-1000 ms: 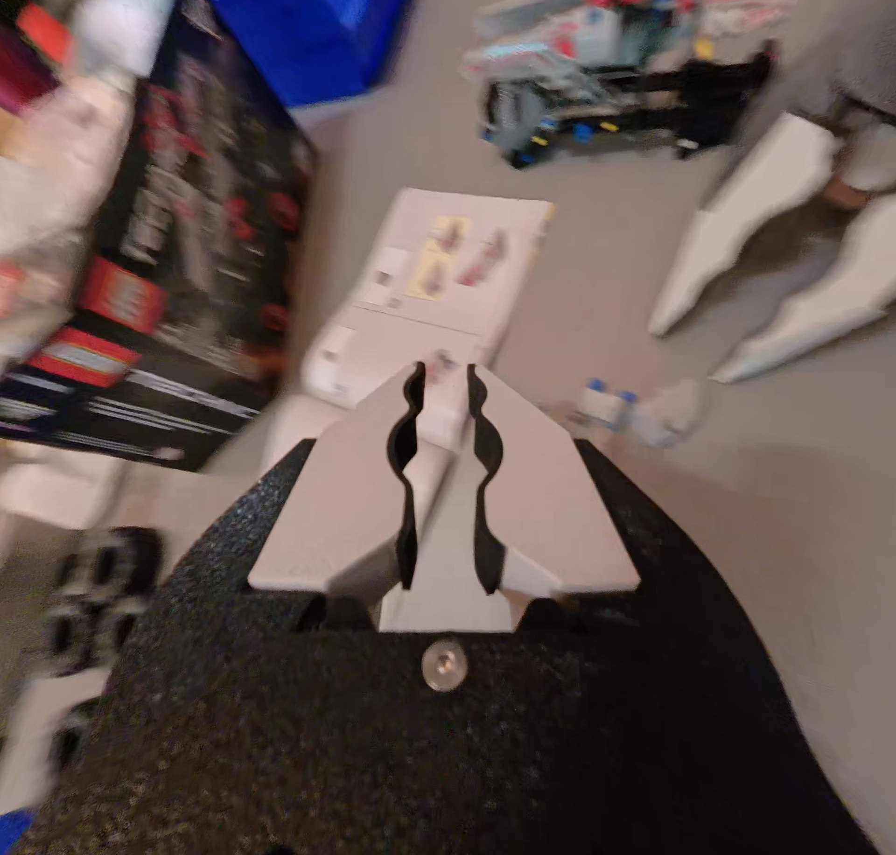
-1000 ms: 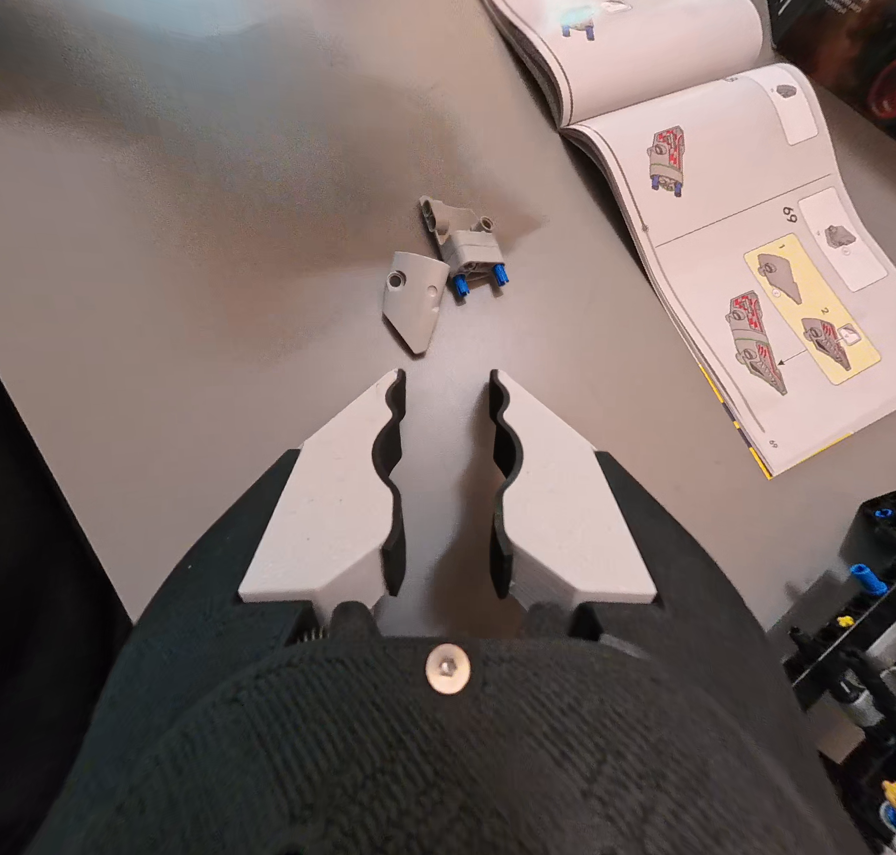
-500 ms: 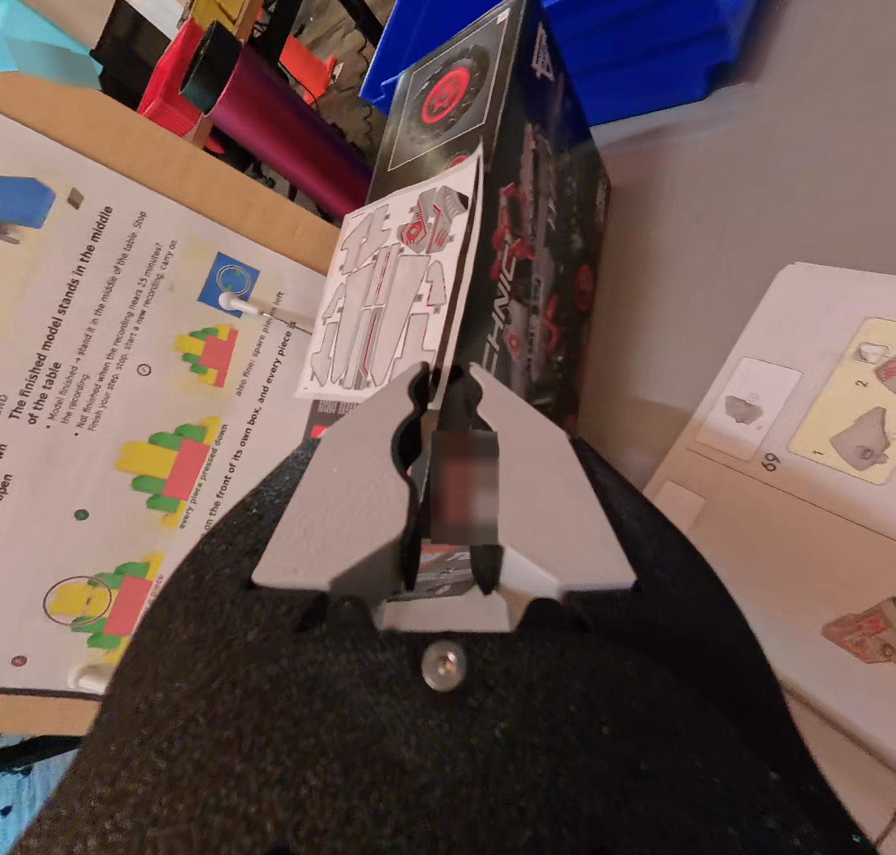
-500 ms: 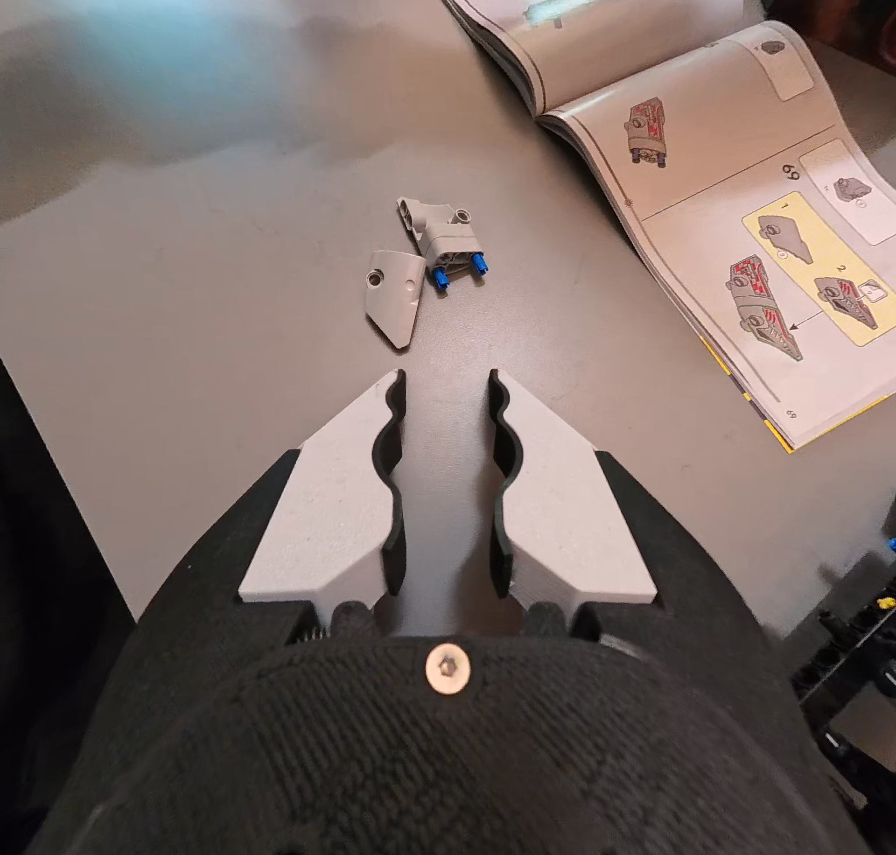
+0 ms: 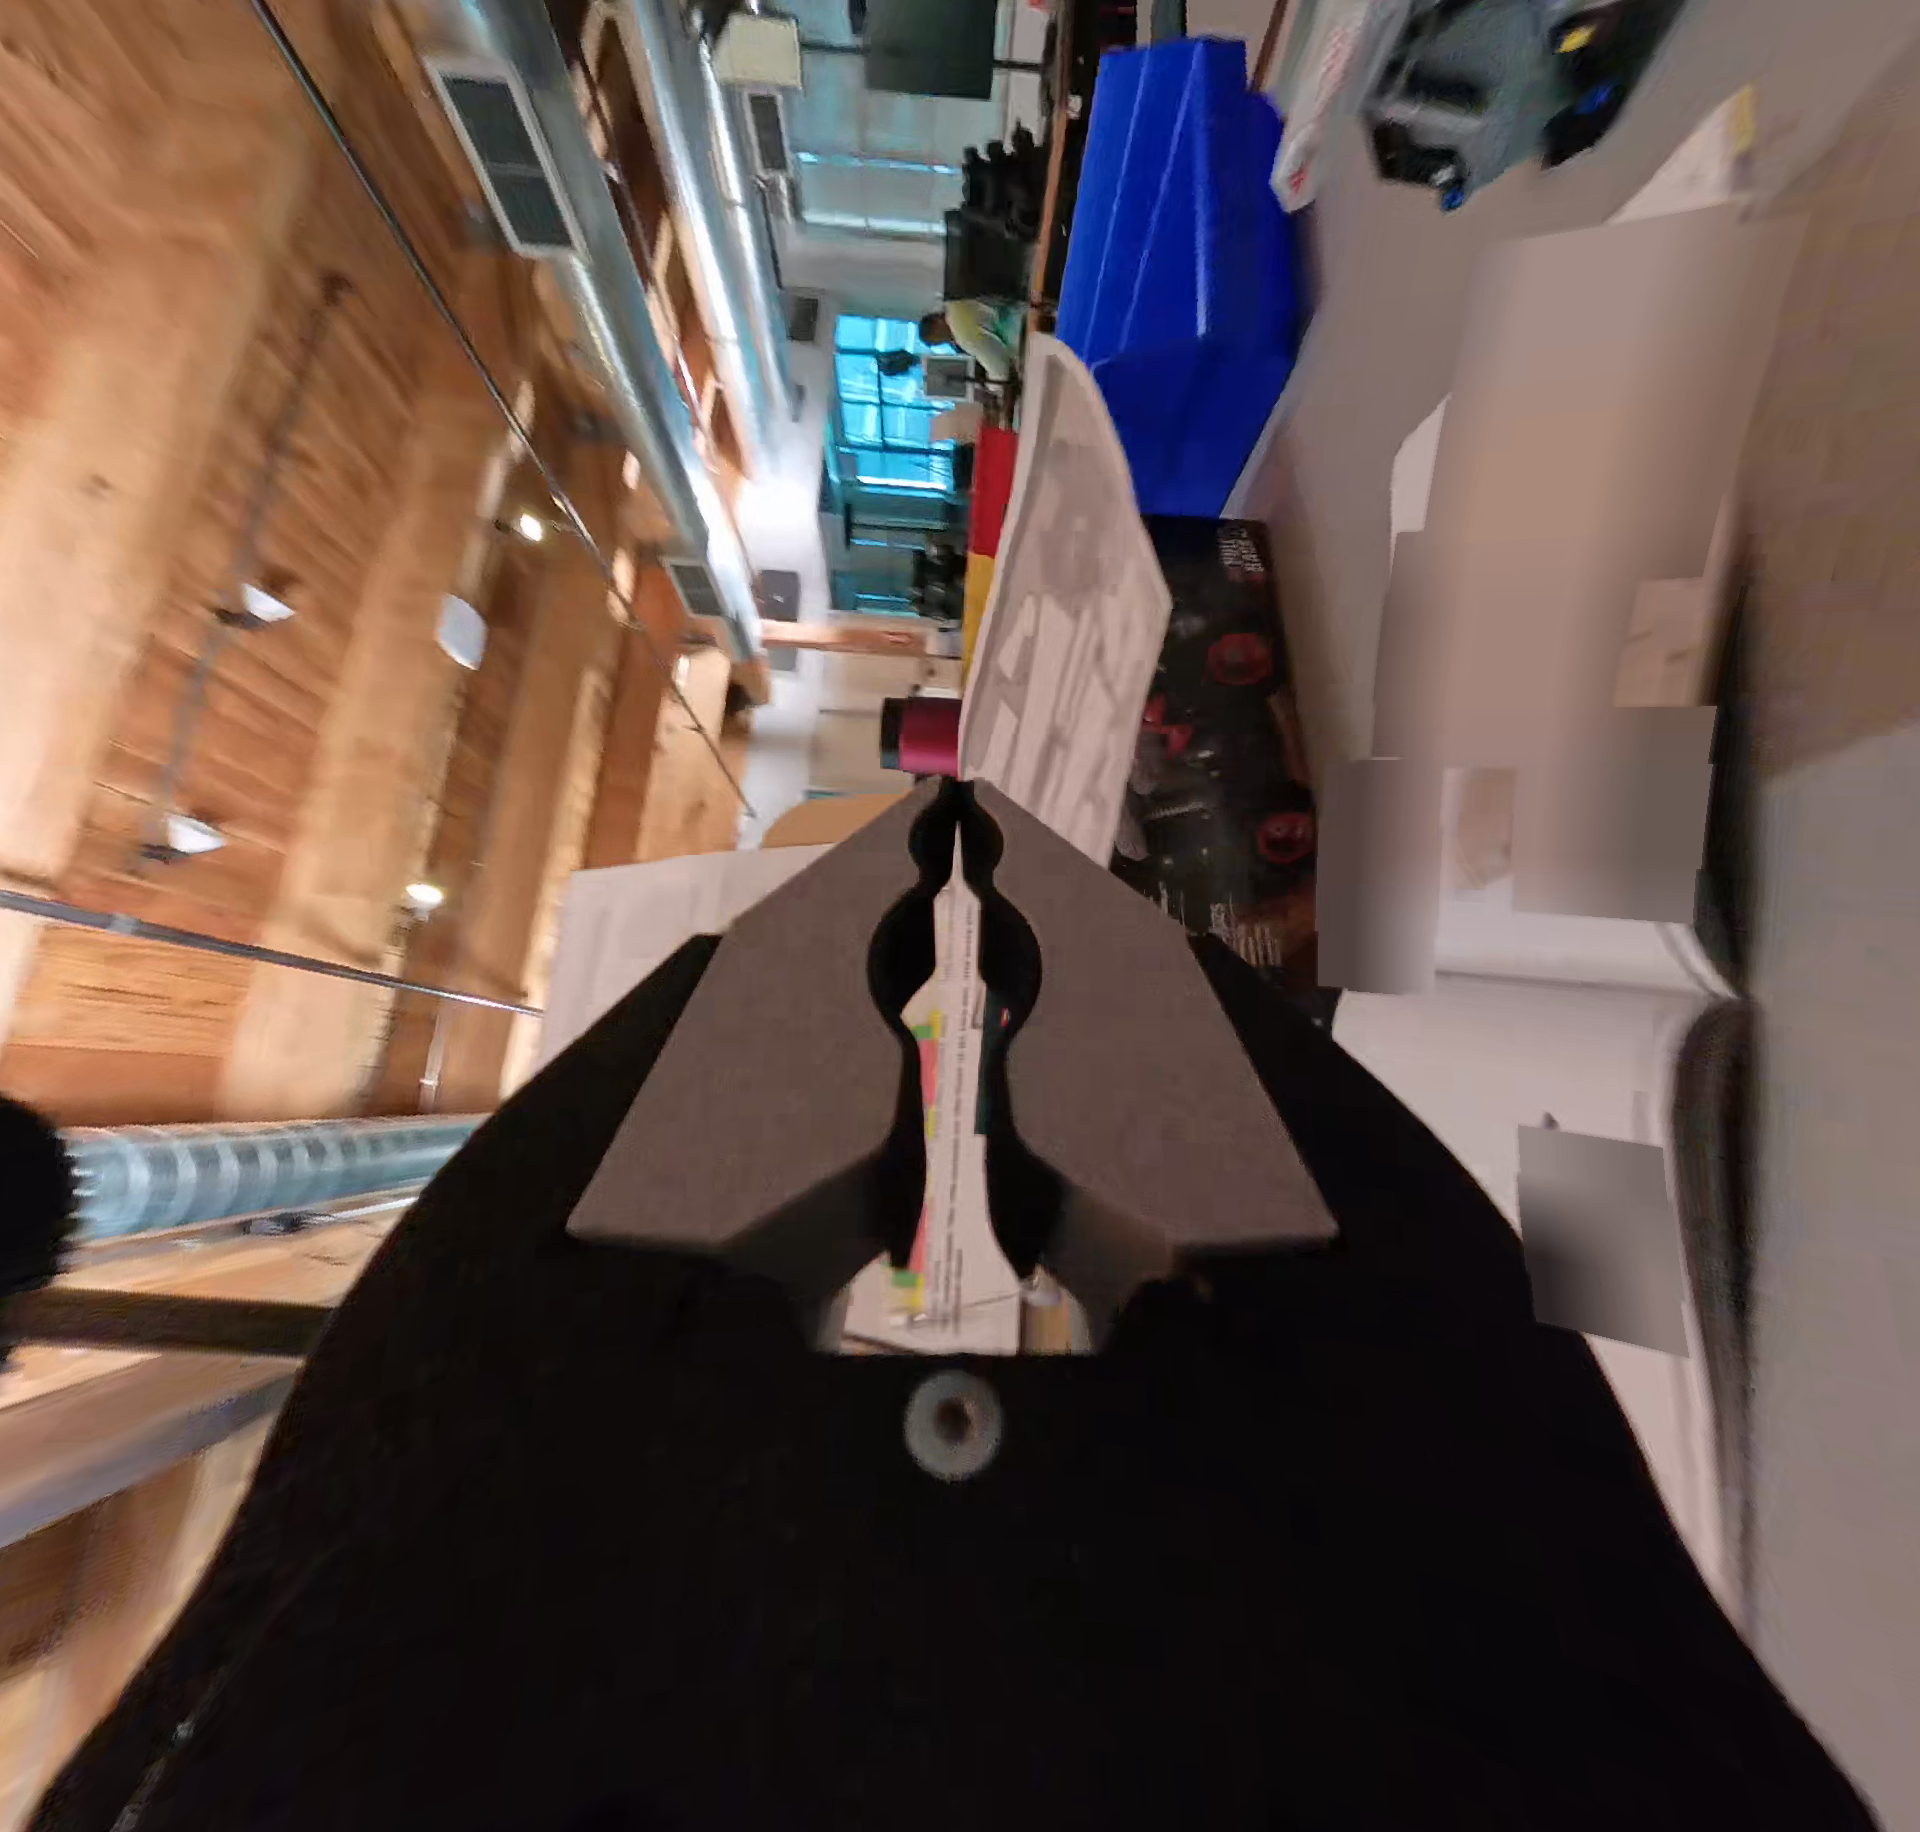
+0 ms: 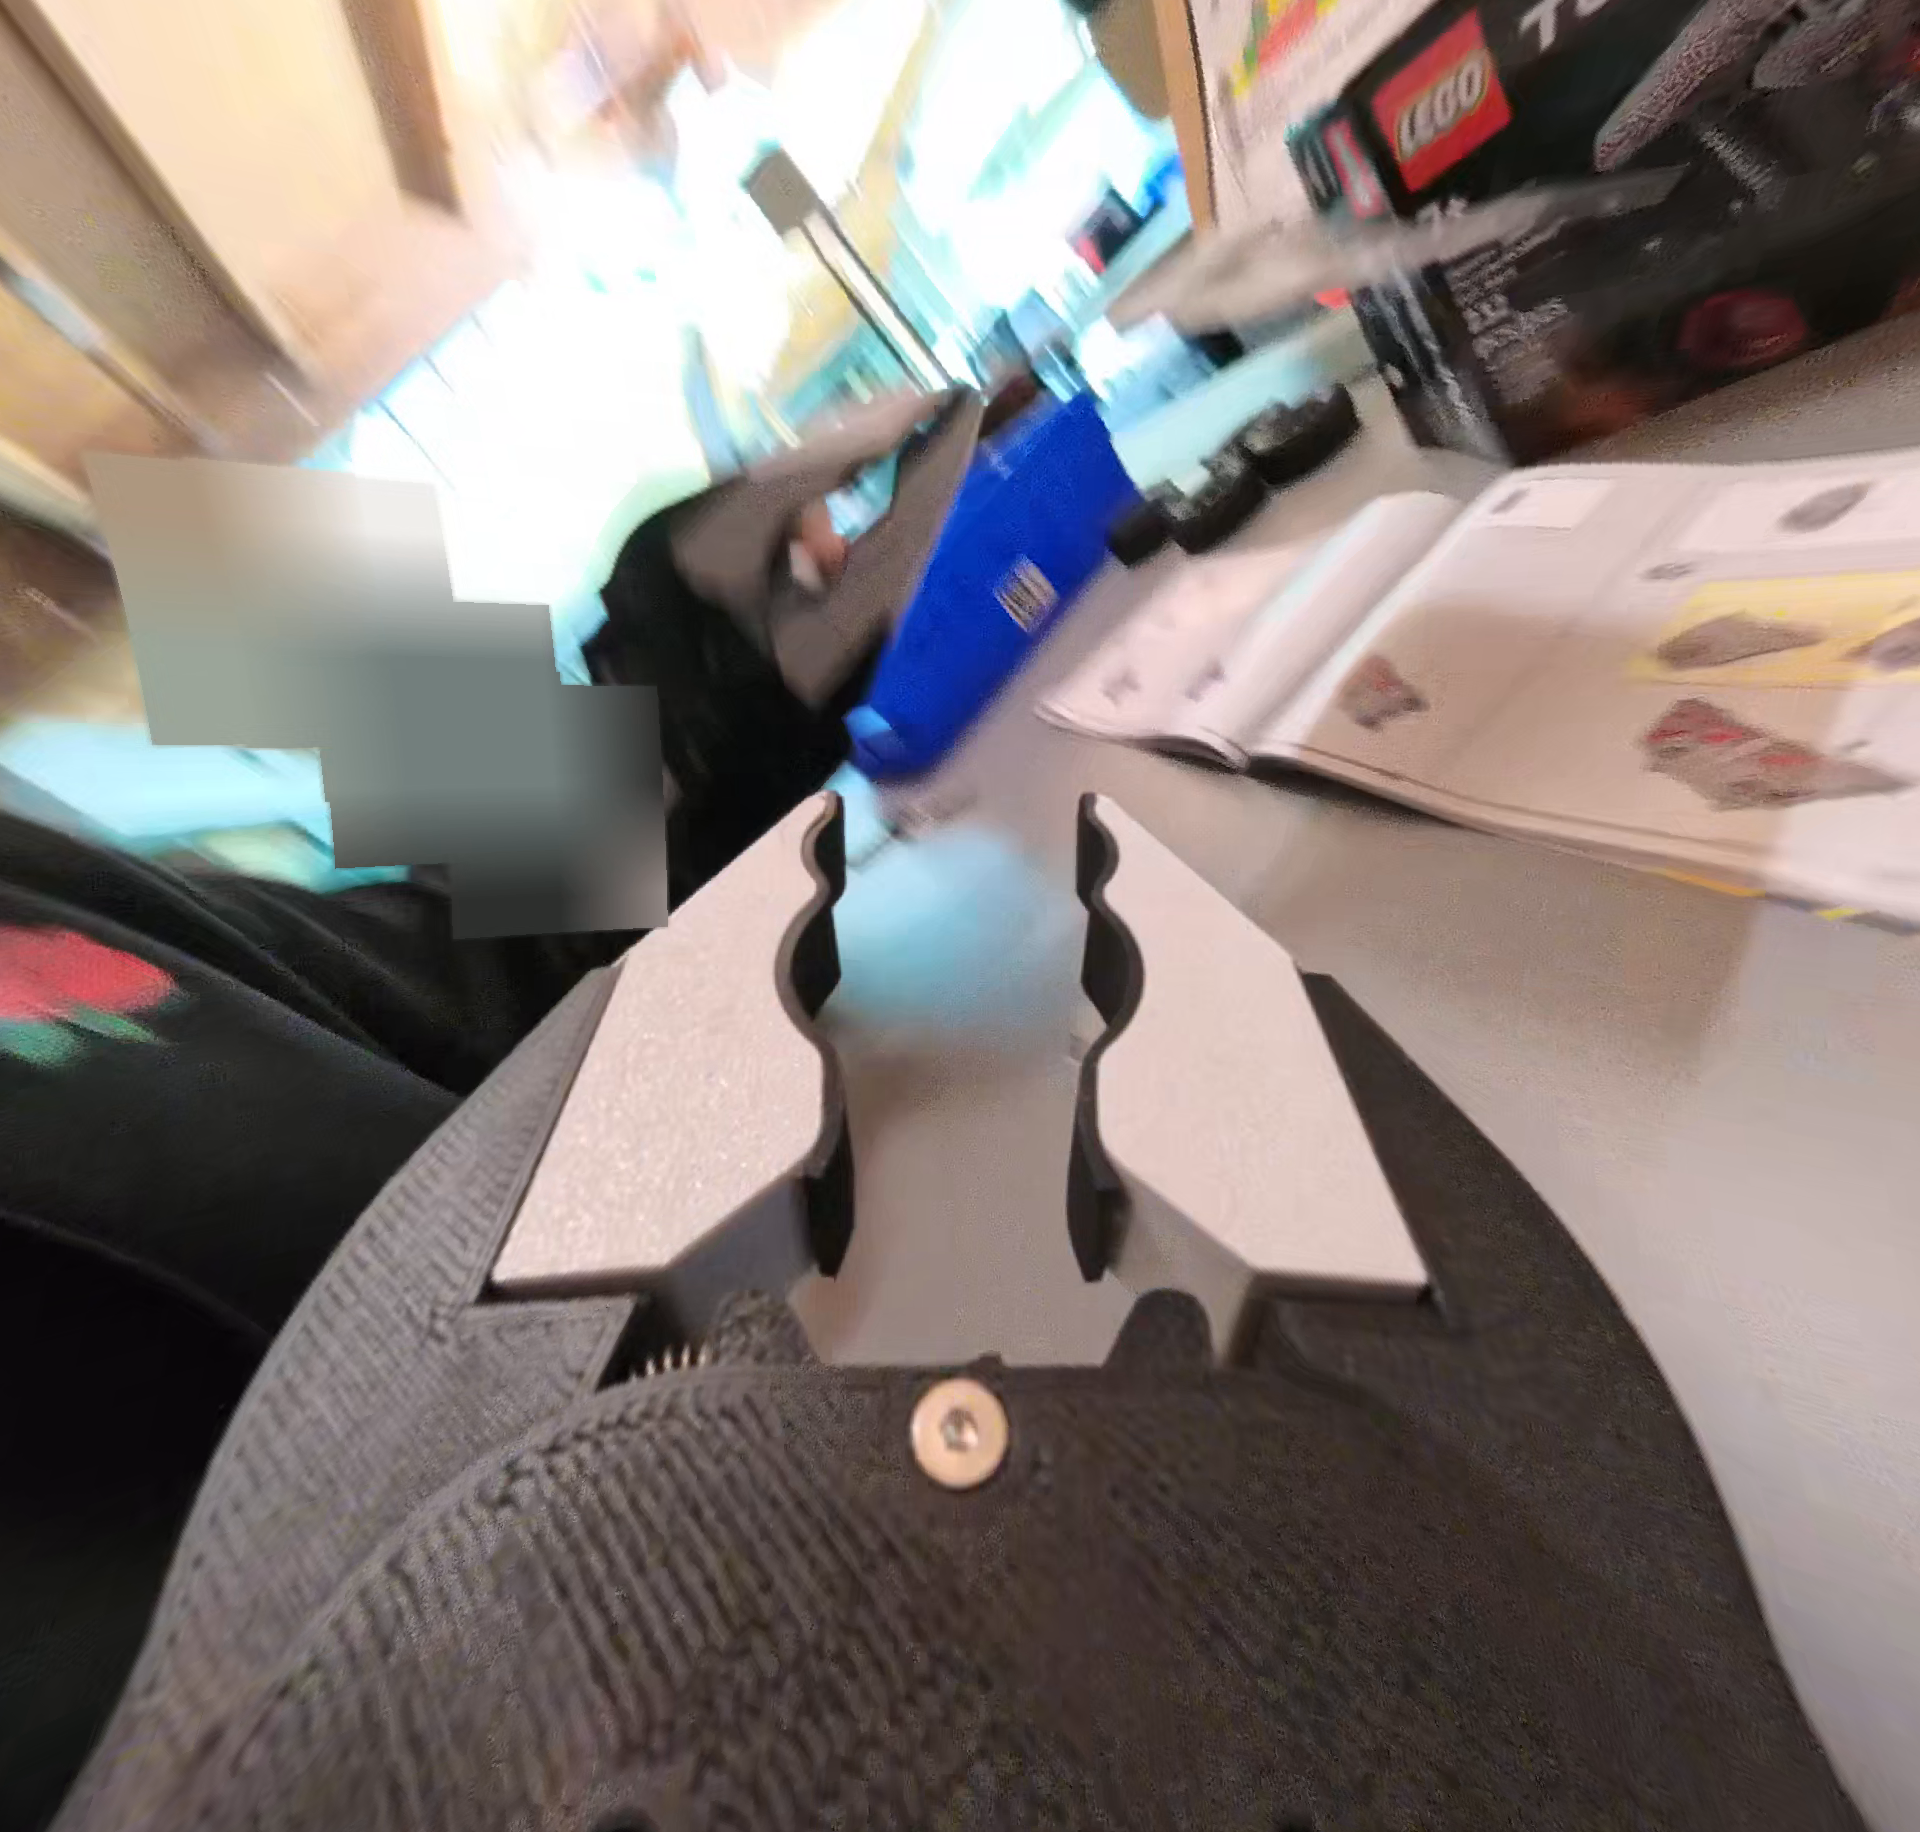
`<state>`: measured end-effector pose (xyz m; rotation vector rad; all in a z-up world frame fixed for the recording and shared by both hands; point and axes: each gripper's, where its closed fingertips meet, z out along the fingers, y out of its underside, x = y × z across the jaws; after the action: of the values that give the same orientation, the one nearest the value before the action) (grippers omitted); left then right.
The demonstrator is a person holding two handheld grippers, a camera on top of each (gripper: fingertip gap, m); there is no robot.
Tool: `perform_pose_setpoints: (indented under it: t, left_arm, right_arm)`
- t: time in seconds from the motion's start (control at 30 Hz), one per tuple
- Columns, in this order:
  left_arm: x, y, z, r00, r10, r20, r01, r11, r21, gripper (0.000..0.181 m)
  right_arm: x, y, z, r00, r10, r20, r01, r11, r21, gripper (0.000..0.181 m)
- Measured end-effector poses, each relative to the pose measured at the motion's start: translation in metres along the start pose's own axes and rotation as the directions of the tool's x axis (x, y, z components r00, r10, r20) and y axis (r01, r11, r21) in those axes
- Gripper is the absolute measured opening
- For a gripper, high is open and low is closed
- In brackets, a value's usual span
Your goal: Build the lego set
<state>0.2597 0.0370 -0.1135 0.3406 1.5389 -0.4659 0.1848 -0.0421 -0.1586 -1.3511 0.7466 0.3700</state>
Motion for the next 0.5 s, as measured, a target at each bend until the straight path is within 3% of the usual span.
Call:
perform_pose_setpoints:
  t: [0.07, 0.17, 0.23, 0.33, 0.5]
  left_arm:
    - [0.005, -0.014, -0.033, 0.998, 0.042, 0.042, -0.043, 0.999, 0.028, 0.000]
    - [0.007, -0.029, -0.072, 0.993, 0.086, 0.085, -0.090, 0.995, 0.042, 0.000]
    - [0.005, -0.039, -0.092, 0.990, 0.090, 0.109, -0.097, 0.994, 0.058, 0.000]
    - [-0.005, -0.053, -0.112, 0.978, 0.125, 0.165, -0.138, 0.988, 0.071, 0.000]
    - [-0.036, -0.068, -0.128, 0.943, 0.167, 0.288, -0.199, 0.977, 0.083, 0.000]
  right_arm:
    - [-0.007, -0.002, 0.001, 0.971, 0.203, 0.125, -0.211, 0.976, 0.058, 0.045]
    - [-0.026, 0.010, 0.006, 0.864, 0.413, 0.289, -0.441, 0.897, 0.036, 0.046]
    - [-0.030, 0.020, 0.012, 0.860, 0.439, 0.261, -0.464, 0.885, 0.039, 0.029]
    - [-0.039, 0.029, 0.015, 0.824, 0.499, 0.269, -0.521, 0.853, 0.013, 0.024]
    - [-0.061, 0.019, 0.006, 0.826, 0.482, 0.292, -0.514, 0.857, 0.041, 0.029]
